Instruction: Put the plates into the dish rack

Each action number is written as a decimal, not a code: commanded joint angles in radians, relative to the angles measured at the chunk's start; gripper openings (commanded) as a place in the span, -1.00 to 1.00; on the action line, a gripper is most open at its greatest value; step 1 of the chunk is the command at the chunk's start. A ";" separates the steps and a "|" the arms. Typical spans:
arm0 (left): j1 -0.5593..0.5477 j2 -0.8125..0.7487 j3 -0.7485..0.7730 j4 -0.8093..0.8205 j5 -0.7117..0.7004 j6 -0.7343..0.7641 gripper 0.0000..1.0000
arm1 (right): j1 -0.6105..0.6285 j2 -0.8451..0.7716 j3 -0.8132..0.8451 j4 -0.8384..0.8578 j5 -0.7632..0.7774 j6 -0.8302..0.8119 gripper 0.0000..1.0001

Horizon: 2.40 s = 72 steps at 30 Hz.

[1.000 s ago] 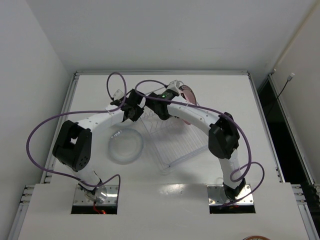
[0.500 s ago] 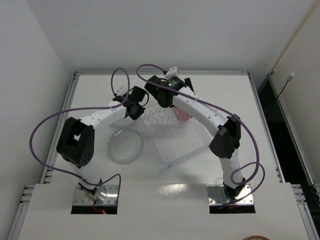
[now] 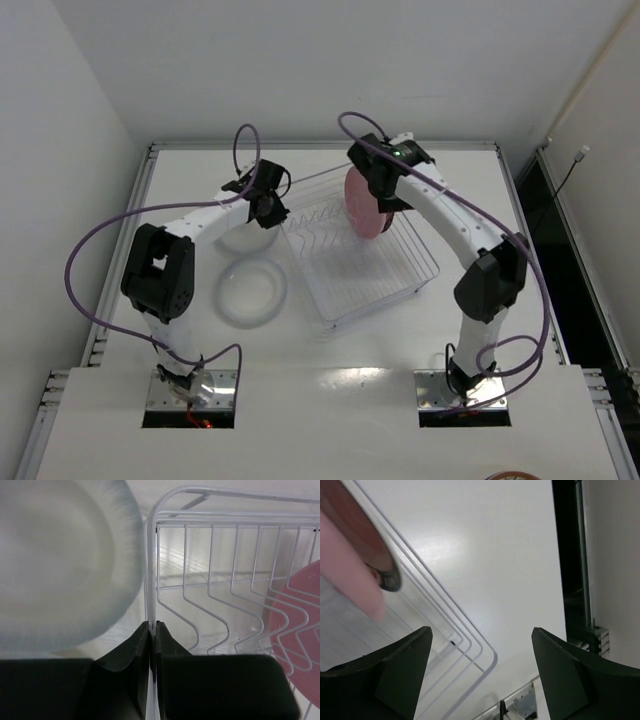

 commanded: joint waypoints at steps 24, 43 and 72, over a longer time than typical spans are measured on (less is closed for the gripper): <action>0.164 0.229 0.175 0.285 0.356 0.267 -0.62 | -0.278 -0.411 -0.701 0.494 -0.725 -0.161 0.17; 0.193 0.064 0.073 0.274 0.271 0.258 0.71 | -0.297 -0.353 -0.816 0.530 -0.691 -0.161 -0.76; 0.171 -0.108 -0.174 0.126 -0.097 0.501 0.89 | -0.222 -0.446 -0.792 0.449 -0.714 -0.135 -0.04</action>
